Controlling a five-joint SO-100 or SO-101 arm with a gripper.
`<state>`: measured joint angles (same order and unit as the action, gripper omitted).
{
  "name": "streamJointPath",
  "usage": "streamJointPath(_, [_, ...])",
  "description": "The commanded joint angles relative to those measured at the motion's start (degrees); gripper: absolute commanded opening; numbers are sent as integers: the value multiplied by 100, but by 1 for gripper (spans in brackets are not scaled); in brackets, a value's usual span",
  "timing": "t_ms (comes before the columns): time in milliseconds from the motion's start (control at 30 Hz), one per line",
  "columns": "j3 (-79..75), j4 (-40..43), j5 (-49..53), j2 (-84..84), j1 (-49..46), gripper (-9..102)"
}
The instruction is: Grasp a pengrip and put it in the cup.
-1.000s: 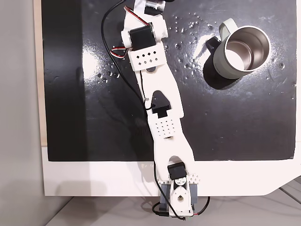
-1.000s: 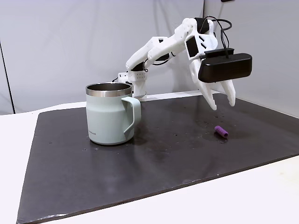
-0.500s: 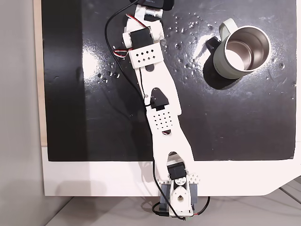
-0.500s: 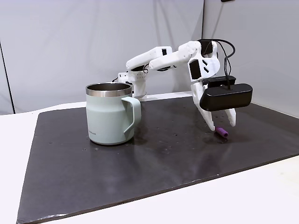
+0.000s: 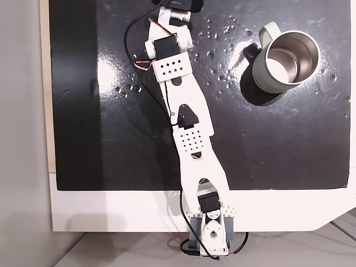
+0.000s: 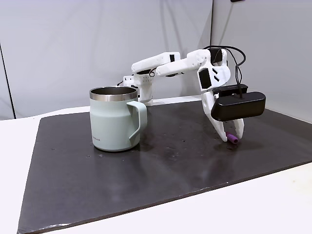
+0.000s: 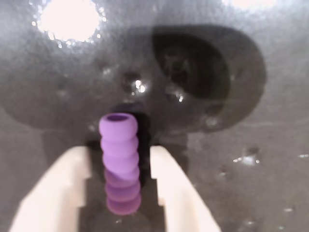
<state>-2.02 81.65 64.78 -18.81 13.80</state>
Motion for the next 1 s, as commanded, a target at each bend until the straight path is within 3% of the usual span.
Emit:
streamJointPath(0, [-220, -114, 26, -26, -97, 3])
streamJointPath(267, [-369, 149, -193, -123, -114, 0])
streamJointPath(500, [-369, 686, -650, -1099, -105, 0])
streamJointPath(967, [-316, 2083, -536, -3287, -439, 0])
